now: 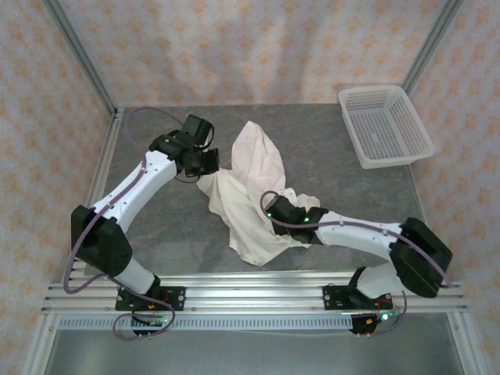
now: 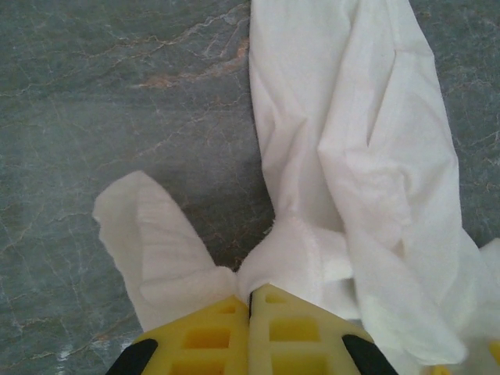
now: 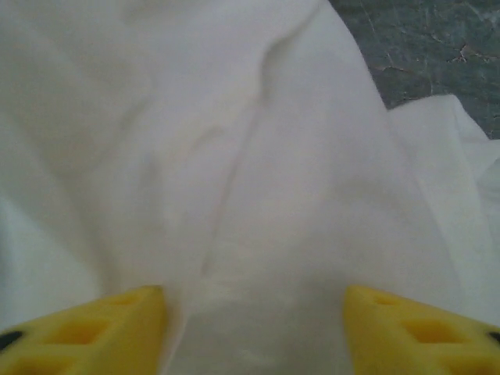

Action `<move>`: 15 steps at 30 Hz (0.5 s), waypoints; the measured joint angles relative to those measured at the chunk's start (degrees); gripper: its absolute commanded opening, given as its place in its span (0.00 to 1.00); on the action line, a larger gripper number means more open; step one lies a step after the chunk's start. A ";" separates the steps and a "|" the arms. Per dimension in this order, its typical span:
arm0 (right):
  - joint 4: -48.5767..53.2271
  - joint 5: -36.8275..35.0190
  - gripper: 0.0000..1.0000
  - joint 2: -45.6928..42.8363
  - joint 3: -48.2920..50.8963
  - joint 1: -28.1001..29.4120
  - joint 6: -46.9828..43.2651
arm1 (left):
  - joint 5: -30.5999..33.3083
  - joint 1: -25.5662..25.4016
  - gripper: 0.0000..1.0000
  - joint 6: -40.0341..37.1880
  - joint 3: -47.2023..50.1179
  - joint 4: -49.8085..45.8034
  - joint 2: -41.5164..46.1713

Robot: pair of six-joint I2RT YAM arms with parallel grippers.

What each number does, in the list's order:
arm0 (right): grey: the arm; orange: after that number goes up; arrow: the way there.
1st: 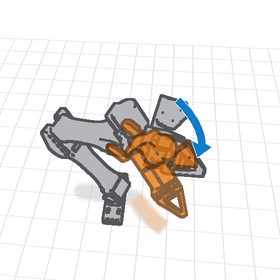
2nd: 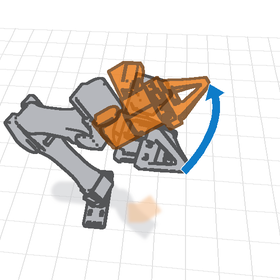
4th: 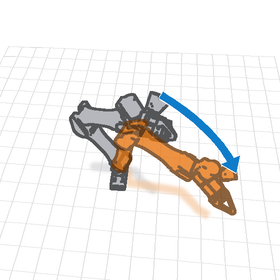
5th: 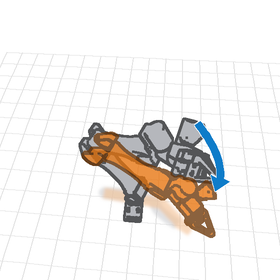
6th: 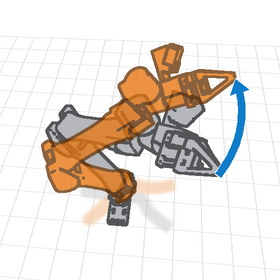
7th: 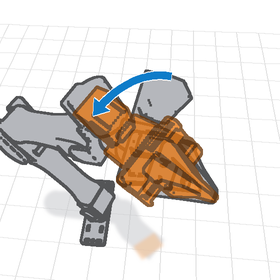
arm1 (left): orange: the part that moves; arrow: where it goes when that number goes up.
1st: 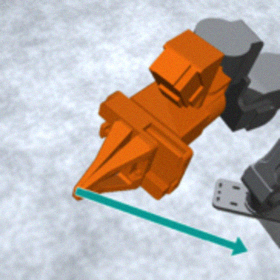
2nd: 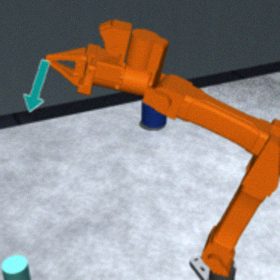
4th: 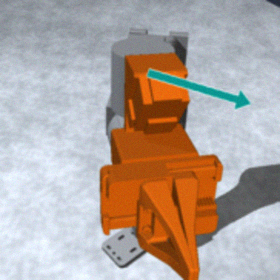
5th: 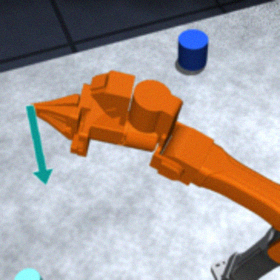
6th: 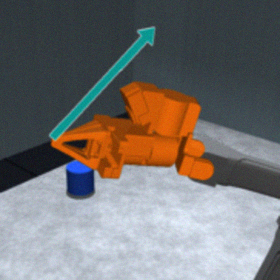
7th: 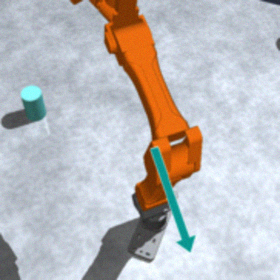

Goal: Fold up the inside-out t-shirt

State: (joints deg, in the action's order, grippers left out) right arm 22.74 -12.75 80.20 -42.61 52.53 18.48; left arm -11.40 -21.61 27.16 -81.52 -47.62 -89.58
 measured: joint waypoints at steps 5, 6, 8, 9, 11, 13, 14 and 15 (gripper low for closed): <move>-0.17 0.68 0.03 0.76 -0.33 -3.58 0.72 | 1.09 1.51 0.00 0.00 0.00 -1.14 -0.07; -0.15 0.61 0.01 -0.26 -0.31 -5.01 1.33 | 1.64 2.34 0.00 -0.02 0.07 -1.38 -0.04; -0.22 0.52 0.01 -3.74 0.31 -9.20 3.13 | 2.67 4.17 0.00 0.00 0.35 -2.05 -0.04; -0.44 0.68 0.06 -6.08 0.98 -11.89 3.74 | 2.97 5.29 0.00 0.00 0.50 -2.56 -0.04; -0.50 1.57 0.22 -10.16 1.97 -16.35 3.80 | 3.04 7.30 0.00 -0.04 0.85 -2.99 -0.04; -1.16 5.66 0.39 -11.74 1.77 -17.31 2.19 | 2.60 8.74 0.00 -0.15 1.33 -2.95 -0.04; -1.62 9.09 0.46 -11.34 1.03 -16.65 1.46 | 1.90 9.11 0.00 -0.11 1.73 -2.84 -0.04; -1.92 12.37 0.51 -9.97 -0.31 -15.45 0.68 | 0.94 9.25 0.00 -0.02 2.25 -2.54 -0.04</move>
State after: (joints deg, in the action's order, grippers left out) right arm 20.82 -0.38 70.24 -42.92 37.08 19.16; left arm -10.46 -12.36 27.14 -79.26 -50.15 -89.62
